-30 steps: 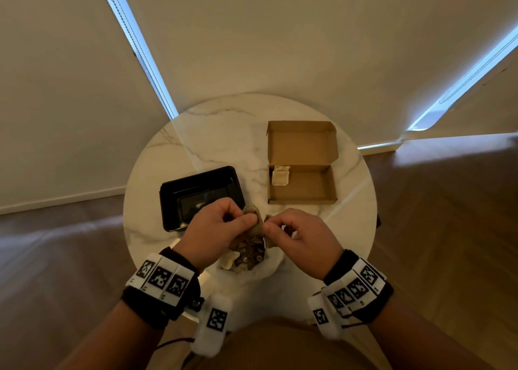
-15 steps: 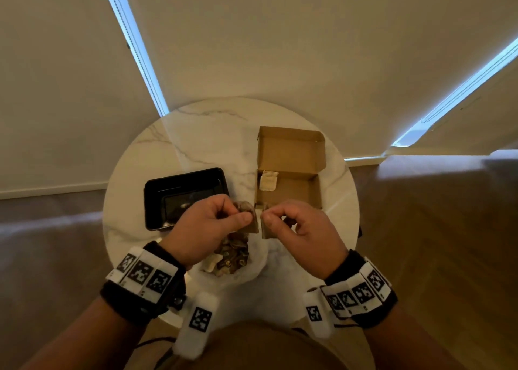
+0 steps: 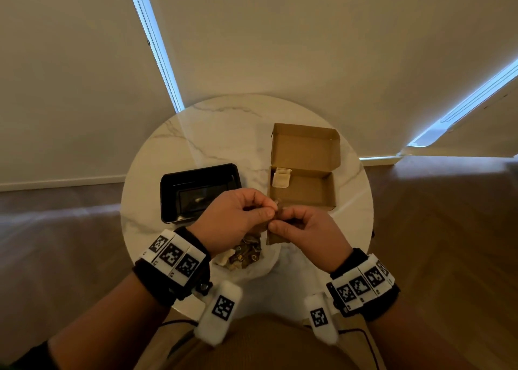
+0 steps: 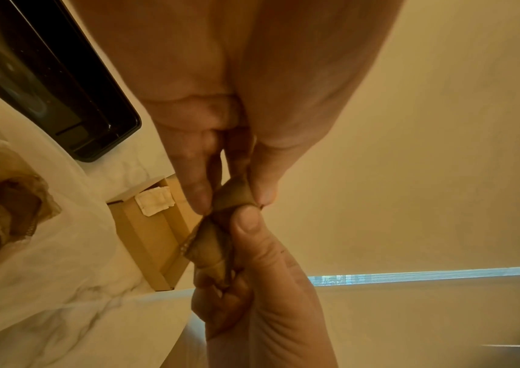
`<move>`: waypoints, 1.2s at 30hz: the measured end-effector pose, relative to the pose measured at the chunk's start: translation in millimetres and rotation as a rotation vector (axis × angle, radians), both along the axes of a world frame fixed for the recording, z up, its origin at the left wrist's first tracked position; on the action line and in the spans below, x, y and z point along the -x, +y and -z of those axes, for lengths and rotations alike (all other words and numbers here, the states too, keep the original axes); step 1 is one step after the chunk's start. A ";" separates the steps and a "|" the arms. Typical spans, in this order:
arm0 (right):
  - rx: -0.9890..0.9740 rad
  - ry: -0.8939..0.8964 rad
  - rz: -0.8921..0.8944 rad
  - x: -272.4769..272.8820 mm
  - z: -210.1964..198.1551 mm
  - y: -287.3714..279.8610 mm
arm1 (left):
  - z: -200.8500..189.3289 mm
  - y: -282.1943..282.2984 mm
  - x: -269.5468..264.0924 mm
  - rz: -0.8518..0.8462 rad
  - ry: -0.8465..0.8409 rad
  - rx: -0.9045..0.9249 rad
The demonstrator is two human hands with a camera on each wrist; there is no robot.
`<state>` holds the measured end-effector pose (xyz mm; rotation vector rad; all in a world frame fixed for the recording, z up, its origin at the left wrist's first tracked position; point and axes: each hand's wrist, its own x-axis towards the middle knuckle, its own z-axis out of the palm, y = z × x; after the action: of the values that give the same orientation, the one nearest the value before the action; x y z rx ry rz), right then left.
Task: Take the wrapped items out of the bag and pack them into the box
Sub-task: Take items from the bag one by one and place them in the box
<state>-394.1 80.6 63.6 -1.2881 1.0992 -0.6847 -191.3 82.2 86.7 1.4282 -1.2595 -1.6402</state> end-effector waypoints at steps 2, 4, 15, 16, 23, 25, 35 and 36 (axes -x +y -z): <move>0.024 0.051 0.008 -0.5 2.5 0.0 | 1.5 -1.4 2.7 -0.037 0.002 -0.026; 0.033 0.068 0.015 -0.1 0.8 -0.3 | 1.3 -2.1 5.1 -0.048 0.006 -0.021; 0.106 0.107 -0.054 0.4 2.2 -1.4 | -0.6 -2.2 -0.1 -0.053 -0.107 0.105; 0.103 0.113 -0.060 1.1 2.3 -1.1 | -1.1 -2.0 -0.5 -0.053 -0.110 0.097; 0.084 0.043 -0.083 -2.8 -13.9 3.2 | -2.8 -0.5 0.6 -0.075 -0.068 0.059; 0.075 0.023 -0.090 -1.3 -17.0 2.6 | -3.5 -1.2 0.1 -0.096 -0.036 0.045; -0.019 -0.015 -0.016 12.3 -28.3 -2.5 | 11.0 6.9 -1.1 0.197 -0.054 -0.013; -0.014 -0.006 -0.011 13.1 -27.9 -3.0 | 14.6 9.1 2.1 0.196 -0.037 -0.004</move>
<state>-407.2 77.5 91.5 -1.2787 1.0896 -0.6709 -193.3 91.3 72.1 1.3794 -1.4570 -1.7510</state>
